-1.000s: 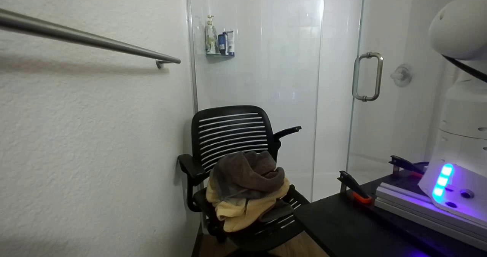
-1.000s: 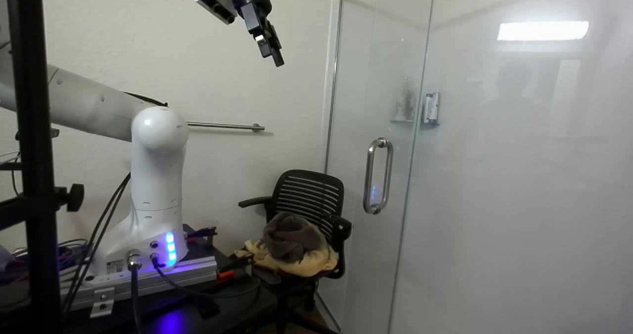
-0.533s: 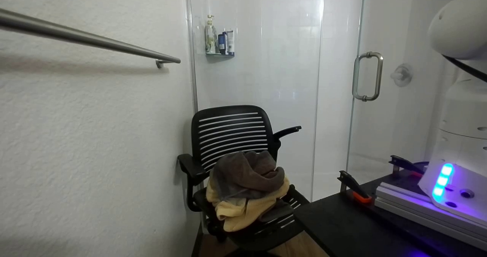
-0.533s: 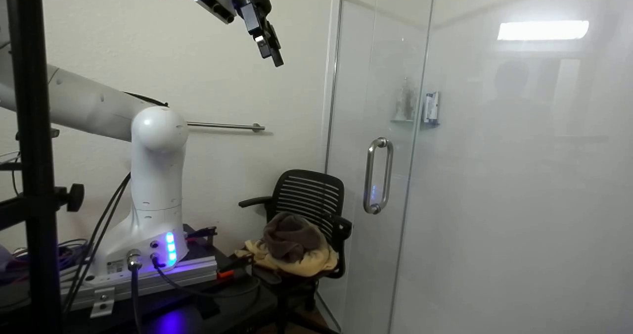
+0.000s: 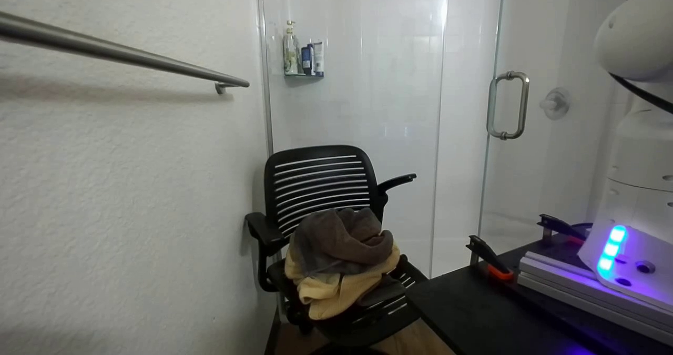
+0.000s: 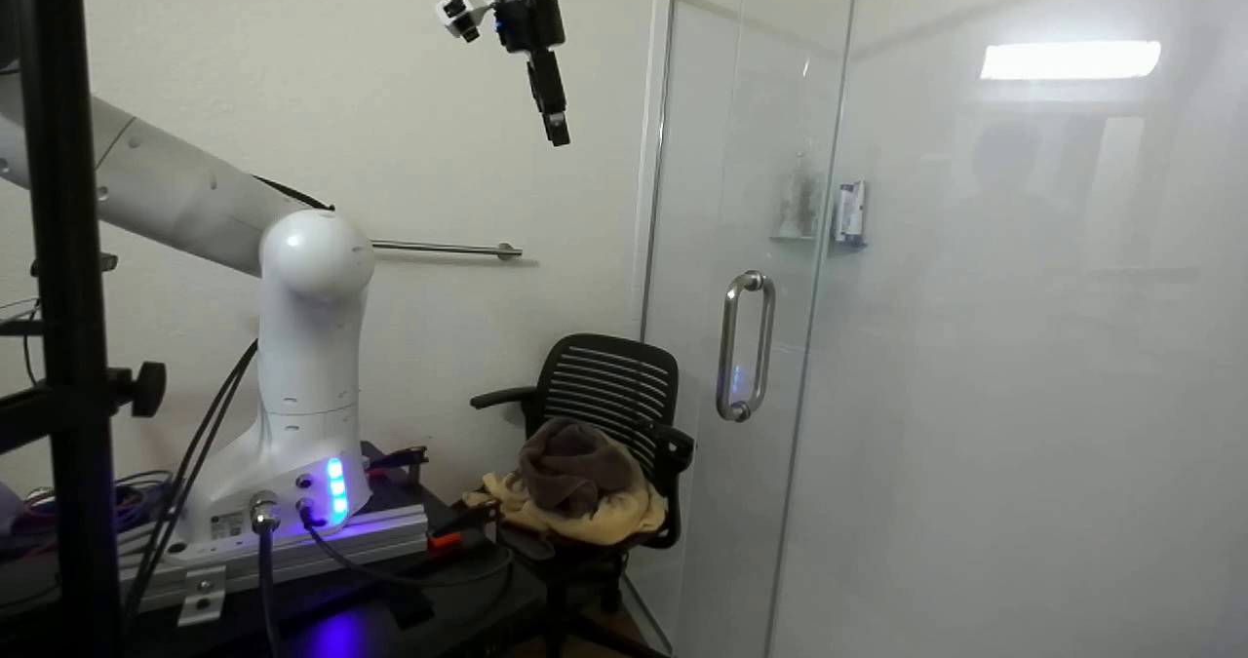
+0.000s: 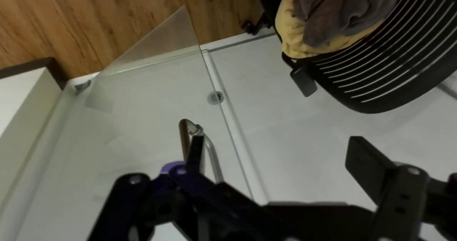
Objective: Close the glass shower door
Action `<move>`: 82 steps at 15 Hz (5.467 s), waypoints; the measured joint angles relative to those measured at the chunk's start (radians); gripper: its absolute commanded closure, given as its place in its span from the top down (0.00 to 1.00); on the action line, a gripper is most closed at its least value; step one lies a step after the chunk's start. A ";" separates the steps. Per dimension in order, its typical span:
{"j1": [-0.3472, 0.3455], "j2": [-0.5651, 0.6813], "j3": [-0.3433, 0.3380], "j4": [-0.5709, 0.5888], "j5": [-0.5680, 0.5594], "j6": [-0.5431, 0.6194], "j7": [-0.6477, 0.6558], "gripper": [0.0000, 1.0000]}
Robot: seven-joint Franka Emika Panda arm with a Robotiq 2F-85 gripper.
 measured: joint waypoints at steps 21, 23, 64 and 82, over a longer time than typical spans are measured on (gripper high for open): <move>-0.049 0.299 0.021 -0.017 -0.009 0.722 -0.314 1.00; -0.042 0.312 0.017 -0.036 -0.011 0.806 -0.403 1.00; -0.233 0.543 0.253 -0.044 0.016 1.227 -0.105 1.00; -0.268 0.251 0.274 -0.112 -0.042 1.033 -0.125 1.00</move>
